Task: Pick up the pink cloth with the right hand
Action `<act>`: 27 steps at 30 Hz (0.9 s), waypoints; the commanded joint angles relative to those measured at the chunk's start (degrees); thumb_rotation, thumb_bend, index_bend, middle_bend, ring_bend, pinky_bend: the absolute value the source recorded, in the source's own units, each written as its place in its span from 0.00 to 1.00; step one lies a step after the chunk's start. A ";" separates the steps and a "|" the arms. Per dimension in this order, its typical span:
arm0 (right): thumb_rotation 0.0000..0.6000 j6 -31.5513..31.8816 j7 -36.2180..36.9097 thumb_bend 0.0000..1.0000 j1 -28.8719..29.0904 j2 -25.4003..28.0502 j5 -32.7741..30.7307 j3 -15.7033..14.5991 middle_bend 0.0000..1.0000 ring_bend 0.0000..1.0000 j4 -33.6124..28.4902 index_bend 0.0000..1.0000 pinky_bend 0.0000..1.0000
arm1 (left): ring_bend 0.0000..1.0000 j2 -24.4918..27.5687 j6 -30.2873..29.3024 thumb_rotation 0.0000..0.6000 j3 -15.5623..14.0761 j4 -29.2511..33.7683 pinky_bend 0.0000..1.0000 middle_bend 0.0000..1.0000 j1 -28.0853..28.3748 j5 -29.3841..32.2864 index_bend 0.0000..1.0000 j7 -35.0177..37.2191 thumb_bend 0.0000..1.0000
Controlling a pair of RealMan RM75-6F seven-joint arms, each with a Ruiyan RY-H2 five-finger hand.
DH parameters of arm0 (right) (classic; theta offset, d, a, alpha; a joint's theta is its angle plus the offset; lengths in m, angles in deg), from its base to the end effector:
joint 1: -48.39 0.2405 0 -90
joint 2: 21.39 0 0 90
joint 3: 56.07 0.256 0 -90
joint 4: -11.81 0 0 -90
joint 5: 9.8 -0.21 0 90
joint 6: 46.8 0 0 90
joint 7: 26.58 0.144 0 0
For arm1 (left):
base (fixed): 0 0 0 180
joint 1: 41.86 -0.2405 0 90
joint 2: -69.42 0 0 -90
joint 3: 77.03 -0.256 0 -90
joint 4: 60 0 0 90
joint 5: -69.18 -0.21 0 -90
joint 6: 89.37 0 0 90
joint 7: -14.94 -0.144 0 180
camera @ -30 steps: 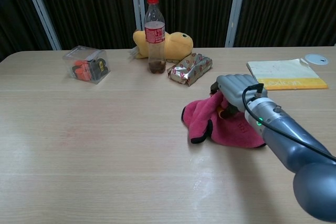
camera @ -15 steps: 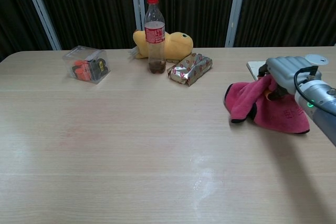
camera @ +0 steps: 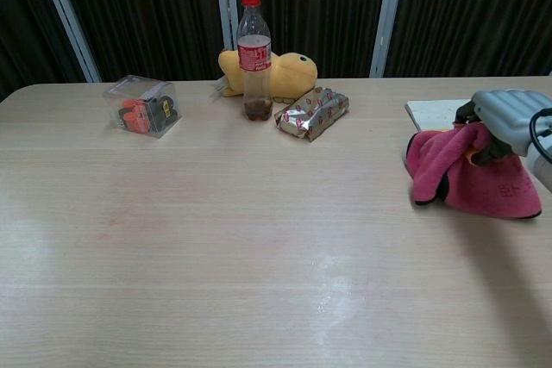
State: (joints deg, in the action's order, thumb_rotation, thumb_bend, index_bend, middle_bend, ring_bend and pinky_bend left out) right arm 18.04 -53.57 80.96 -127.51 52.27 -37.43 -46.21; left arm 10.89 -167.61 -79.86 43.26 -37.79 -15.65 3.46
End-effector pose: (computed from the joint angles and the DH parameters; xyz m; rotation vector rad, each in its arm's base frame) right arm -0.2375 -0.3562 -0.0295 1.4179 -0.8668 0.7323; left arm -0.2988 0.1502 0.1451 -1.5360 -0.9938 -0.6691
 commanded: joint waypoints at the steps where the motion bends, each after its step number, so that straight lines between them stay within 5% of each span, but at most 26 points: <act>1: 1.00 0.30 -0.56 0.56 0.12 -0.62 1.17 -1.64 0.64 0.51 -3.17 0.76 0.74 | 0.00 -0.02 0.25 1.00 0.01 0.10 0.00 0.00 0.14 0.22 0.01 -0.05 0.00; 11: 1.00 2.33 -1.29 0.56 1.22 -1.03 4.83 -3.36 0.64 0.51 -8.78 0.76 0.74 | 0.00 0.70 0.11 1.00 0.02 0.04 0.00 0.00 -0.06 0.87 0.01 1.46 0.00; 22: 1.00 8.49 0.51 0.56 -5.58 10.23 6.98 -6.21 0.64 0.51 -21.02 0.76 0.74 | 0.00 0.60 -0.36 1.00 -0.18 -0.13 0.00 0.00 -0.15 0.05 0.01 1.62 0.00; 27: 1.00 9.68 1.53 0.39 -7.35 13.28 7.84 -7.30 0.55 0.42 -24.97 0.66 0.74 | 0.00 -0.09 -1.27 1.00 -0.12 -0.49 0.00 0.00 -0.37 -0.58 0.02 0.96 0.00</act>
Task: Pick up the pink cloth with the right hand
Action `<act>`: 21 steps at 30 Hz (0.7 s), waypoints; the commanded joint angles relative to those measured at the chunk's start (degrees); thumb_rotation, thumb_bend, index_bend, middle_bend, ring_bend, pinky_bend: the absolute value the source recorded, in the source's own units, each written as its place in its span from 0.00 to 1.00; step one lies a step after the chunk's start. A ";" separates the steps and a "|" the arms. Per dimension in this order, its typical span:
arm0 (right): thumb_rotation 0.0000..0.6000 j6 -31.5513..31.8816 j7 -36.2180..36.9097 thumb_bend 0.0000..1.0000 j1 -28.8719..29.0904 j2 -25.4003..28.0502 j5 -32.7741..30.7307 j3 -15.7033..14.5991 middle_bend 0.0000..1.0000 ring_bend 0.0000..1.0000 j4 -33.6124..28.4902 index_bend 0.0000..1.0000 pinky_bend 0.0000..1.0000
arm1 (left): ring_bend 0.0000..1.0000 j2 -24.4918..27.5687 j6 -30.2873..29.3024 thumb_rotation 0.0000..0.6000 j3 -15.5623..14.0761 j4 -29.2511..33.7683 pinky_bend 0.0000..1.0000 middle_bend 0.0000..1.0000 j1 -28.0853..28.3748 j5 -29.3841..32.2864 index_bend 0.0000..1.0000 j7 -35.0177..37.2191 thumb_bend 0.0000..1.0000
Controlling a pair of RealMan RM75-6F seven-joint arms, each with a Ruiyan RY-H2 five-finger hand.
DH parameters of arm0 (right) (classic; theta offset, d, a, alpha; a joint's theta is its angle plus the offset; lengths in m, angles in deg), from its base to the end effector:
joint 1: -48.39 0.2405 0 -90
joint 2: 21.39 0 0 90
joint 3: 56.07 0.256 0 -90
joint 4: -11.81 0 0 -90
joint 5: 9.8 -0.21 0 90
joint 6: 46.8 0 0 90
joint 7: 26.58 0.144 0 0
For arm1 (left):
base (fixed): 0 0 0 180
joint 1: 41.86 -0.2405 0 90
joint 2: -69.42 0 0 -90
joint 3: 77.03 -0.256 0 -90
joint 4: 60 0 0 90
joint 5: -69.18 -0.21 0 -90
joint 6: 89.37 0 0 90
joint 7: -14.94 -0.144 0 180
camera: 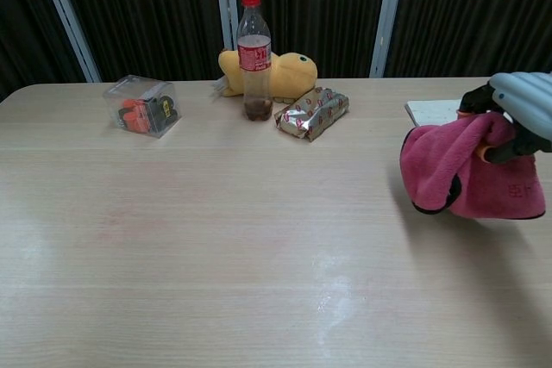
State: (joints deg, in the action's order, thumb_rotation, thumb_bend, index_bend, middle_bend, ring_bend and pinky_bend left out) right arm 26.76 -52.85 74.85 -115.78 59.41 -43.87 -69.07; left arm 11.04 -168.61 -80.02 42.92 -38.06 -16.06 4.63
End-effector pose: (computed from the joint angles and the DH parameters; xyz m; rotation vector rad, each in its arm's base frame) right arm -0.2142 -0.3042 0.0077 1.4843 -0.8492 0.9008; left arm -0.2995 0.1488 0.1481 -1.5227 -0.9935 -0.6855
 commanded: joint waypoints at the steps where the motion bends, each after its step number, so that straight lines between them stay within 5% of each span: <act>1: 1.00 0.98 1.06 0.34 -1.48 2.01 0.82 -1.07 0.50 0.38 -2.99 0.62 0.73 | 0.00 -0.38 -0.43 1.00 0.05 -0.21 0.00 0.00 -0.15 -0.24 0.02 -0.30 0.00; 4: 1.00 0.19 1.57 0.22 -1.87 3.66 1.11 -1.90 0.31 0.20 -5.79 0.43 0.63 | 0.00 -0.71 -0.68 1.00 0.10 -0.41 0.00 0.00 -0.26 -0.25 0.02 -0.43 0.00; 6: 1.00 -0.93 1.82 0.12 -1.94 4.88 1.11 -2.56 0.12 0.04 -7.58 0.25 0.46 | 0.00 -0.86 -0.79 1.00 0.18 -0.52 0.00 0.00 -0.29 -0.16 0.02 -0.36 0.00; 8: 1.00 -2.99 1.54 0.06 -1.91 6.67 0.10 -3.29 0.04 0.00 -9.89 0.17 0.39 | 0.00 -0.98 -0.85 1.00 0.23 -0.62 0.00 0.00 -0.33 -0.05 0.02 -0.39 0.00; 12: 1.00 -4.76 -0.63 0.00 -1.87 9.54 -1.12 -4.34 0.00 0.00 -13.28 0.07 0.27 | 0.00 -1.04 -0.85 1.00 0.19 -0.73 0.00 0.00 -0.32 -0.11 0.02 -0.58 0.00; 21: 1.00 -2.69 -4.00 0.00 -3.37 14.04 -1.80 -5.47 0.00 0.00 -16.83 0.03 0.17 | 0.00 -0.93 -0.76 1.00 0.03 -0.91 0.00 0.00 -0.24 -0.50 0.02 -0.45 0.00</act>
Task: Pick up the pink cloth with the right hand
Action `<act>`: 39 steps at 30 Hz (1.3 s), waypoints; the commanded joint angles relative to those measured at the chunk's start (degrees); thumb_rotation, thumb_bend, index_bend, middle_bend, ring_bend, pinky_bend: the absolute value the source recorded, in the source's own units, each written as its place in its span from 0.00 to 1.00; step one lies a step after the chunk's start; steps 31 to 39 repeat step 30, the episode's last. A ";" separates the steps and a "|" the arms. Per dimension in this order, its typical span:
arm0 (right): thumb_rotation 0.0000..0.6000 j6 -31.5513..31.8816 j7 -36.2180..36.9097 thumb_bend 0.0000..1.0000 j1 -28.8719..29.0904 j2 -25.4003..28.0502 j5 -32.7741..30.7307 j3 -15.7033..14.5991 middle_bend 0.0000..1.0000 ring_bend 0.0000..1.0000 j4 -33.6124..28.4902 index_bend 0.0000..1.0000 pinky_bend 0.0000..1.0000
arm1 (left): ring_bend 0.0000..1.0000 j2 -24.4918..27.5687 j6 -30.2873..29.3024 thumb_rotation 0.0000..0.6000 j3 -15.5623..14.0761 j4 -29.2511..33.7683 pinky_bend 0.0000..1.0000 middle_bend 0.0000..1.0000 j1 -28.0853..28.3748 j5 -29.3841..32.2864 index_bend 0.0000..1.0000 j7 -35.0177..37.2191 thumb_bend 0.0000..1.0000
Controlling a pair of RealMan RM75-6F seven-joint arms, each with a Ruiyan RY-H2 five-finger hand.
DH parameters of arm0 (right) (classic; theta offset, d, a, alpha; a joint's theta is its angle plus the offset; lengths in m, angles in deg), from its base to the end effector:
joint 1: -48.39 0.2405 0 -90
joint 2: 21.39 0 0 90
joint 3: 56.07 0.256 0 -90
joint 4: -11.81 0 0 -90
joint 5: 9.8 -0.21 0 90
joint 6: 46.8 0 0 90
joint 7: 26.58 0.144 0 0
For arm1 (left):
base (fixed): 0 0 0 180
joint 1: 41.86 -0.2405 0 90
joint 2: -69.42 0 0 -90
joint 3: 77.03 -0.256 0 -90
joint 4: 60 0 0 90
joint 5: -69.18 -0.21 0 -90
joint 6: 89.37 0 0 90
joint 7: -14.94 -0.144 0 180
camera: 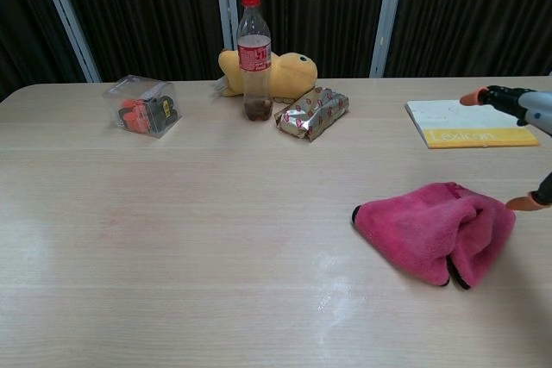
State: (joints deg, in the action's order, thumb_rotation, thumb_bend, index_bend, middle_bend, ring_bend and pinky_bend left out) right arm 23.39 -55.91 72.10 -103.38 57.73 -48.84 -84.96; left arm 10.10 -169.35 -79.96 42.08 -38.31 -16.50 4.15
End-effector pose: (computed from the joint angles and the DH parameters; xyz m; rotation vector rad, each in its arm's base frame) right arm -0.2191 -0.2680 0.0362 1.6194 -0.9280 0.8005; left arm -0.3002 0.1482 0.1458 -1.5217 -0.9772 -0.6908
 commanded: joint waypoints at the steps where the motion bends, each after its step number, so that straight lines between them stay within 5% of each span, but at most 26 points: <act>1: 1.00 0.98 -1.23 0.00 -0.90 2.52 -0.12 -0.68 0.00 0.00 -1.45 0.03 0.17 | 0.00 0.02 0.01 1.00 -0.04 -0.08 0.00 0.00 0.02 -0.10 0.01 0.06 0.00; 14: 1.00 12.03 4.09 0.00 -9.73 13.80 11.57 -7.28 0.00 0.00 -9.30 0.03 0.15 | 0.00 -0.53 -2.02 1.00 -0.13 -0.84 0.00 0.00 -0.48 -2.35 0.00 1.43 0.00; 22: 1.00 22.76 12.07 0.00 -17.11 17.47 23.85 -12.31 0.00 0.00 -4.71 0.03 0.15 | 0.00 -0.82 -4.76 1.00 -0.27 -2.60 0.00 0.00 -1.23 -5.02 0.00 1.33 0.00; 39: 1.00 24.94 15.46 0.00 -20.17 17.15 22.33 -11.28 0.00 0.00 -3.01 0.03 0.15 | 0.00 -1.36 -5.82 1.00 0.07 -4.23 0.00 0.00 -1.53 -5.51 0.00 1.20 0.00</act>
